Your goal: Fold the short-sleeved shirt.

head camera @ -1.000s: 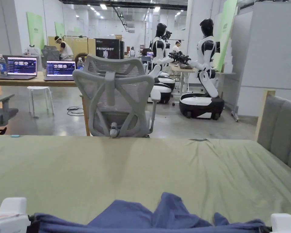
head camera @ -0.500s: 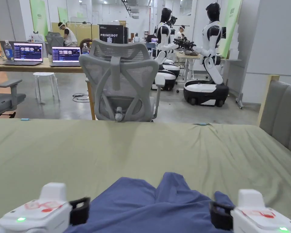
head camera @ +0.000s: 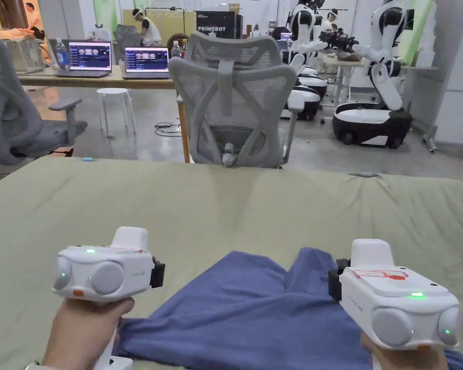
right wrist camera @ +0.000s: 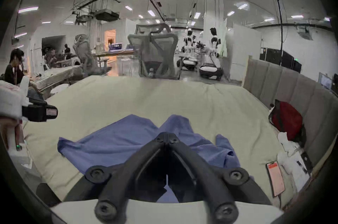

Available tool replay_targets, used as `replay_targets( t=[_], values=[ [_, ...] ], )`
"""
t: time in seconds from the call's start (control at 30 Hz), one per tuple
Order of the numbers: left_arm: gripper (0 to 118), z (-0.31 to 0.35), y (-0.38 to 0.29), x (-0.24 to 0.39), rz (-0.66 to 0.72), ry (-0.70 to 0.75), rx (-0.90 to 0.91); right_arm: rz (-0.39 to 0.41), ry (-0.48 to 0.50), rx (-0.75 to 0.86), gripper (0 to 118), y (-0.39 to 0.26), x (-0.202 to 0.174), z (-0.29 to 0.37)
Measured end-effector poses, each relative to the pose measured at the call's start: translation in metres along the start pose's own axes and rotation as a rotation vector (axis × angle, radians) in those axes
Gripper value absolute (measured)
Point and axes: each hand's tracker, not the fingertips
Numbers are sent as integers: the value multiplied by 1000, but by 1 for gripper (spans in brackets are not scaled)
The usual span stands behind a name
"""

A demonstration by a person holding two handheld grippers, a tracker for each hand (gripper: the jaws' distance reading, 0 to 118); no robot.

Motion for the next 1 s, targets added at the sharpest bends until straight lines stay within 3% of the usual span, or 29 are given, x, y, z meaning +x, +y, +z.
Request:
replay_targets(
  t=[0.13,0.17,0.2,0.23,0.27,0.3,0.4,0.43,0.47,0.63,0.7,0.8,0.9,0.93,1.0],
  values=[
    [0,-21,-15,-48,92,-66,-173,9,26,-23,0,-10,-14,-18],
    [13,-25,-20,-55,96,-65,-186,7,35,-35,0,-12,-15,-22],
    [44,-29,-26,-60,95,-59,-194,7,39,-45,0,-15,-17,-26],
    [95,-33,-34,-59,116,-57,-201,7,39,-54,0,-17,-19,-31],
    [116,-40,-40,-61,129,-57,-216,8,40,-60,0,-19,-19,-35],
    [115,-46,-47,-61,126,-63,-223,6,40,-70,0,-16,-19,-32],
    [69,-71,-57,-69,174,-88,-250,14,30,-86,0,-19,-15,-42],
    [30,-78,-61,-70,193,-102,-272,18,24,-90,0,-21,-11,-46],
    [2,-84,-63,-70,193,-130,-299,20,18,-93,0,-21,-8,-48],
    [0,-72,-65,-62,100,-104,-228,64,-57,-123,0,-11,36,-62],
    [0,-56,-65,-61,97,-102,-158,42,-98,-134,0,-2,66,-75],
    [0,-39,-66,-50,85,-98,-125,-15,-34,-236,0,7,108,-126],
    [0,-35,-64,-44,78,-94,-101,-5,-16,-283,1,9,132,-182],
    [0,-35,-63,-42,76,-94,-97,-17,-22,-319,23,8,134,-199],
    [0,-35,-61,-41,72,-96,-88,-46,-10,-411,103,6,136,-230]
  ],
)
